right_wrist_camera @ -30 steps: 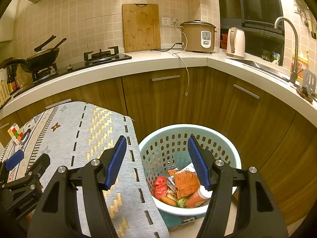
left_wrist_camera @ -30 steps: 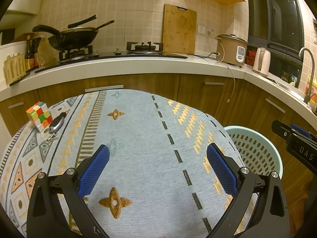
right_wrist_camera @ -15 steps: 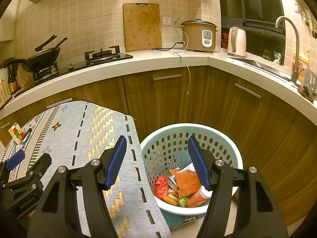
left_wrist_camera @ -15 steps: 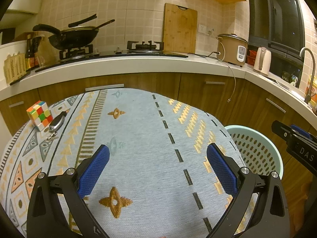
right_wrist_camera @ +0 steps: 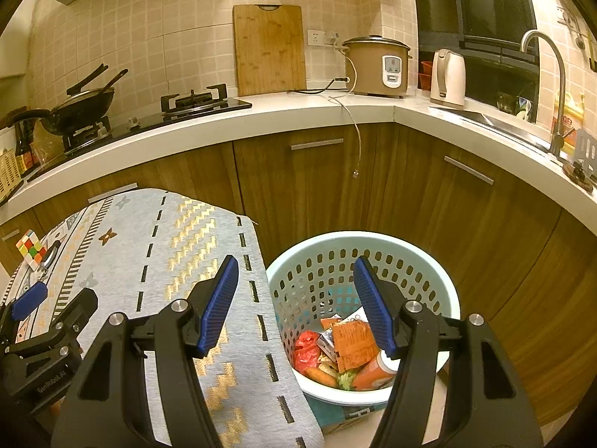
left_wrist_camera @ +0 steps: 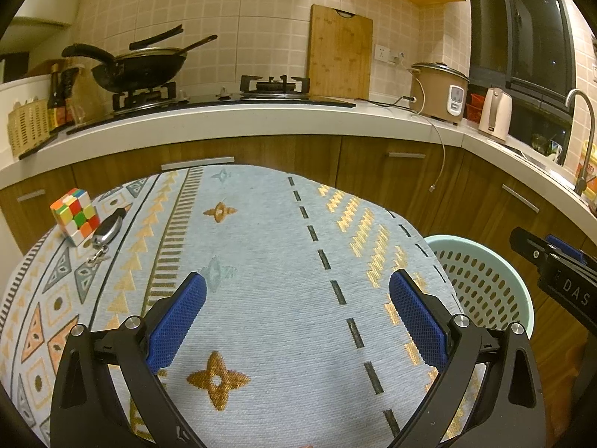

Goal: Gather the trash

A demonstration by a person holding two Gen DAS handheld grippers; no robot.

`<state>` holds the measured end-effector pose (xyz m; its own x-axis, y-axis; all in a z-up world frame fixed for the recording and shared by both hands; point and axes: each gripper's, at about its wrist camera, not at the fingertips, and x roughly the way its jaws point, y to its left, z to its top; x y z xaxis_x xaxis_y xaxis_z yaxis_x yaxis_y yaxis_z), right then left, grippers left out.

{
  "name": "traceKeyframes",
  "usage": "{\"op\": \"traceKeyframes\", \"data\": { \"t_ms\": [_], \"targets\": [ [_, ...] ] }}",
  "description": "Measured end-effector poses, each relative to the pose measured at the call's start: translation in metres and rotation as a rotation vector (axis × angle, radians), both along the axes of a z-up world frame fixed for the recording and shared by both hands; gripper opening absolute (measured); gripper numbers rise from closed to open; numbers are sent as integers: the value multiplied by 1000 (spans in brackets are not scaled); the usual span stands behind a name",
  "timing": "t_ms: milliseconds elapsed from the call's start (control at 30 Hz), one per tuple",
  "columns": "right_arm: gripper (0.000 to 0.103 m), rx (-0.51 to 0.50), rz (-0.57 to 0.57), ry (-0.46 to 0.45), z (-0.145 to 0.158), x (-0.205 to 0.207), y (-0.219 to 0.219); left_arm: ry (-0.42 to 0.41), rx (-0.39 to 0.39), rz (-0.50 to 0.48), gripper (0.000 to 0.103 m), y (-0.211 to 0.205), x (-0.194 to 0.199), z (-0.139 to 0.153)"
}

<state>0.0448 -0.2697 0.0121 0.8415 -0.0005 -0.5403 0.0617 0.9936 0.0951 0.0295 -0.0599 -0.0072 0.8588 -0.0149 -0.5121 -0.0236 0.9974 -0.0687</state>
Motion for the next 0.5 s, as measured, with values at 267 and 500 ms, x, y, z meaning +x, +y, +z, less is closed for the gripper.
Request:
{"op": "traceKeyframes", "data": {
  "t_ms": [267,500],
  "targets": [
    [60,1,8,1,1,2,1,-3,2,0,95,0,-1,0],
    [60,6,8,3,1,2,1,-21,16,11,95,0,-5,1]
  ]
}}
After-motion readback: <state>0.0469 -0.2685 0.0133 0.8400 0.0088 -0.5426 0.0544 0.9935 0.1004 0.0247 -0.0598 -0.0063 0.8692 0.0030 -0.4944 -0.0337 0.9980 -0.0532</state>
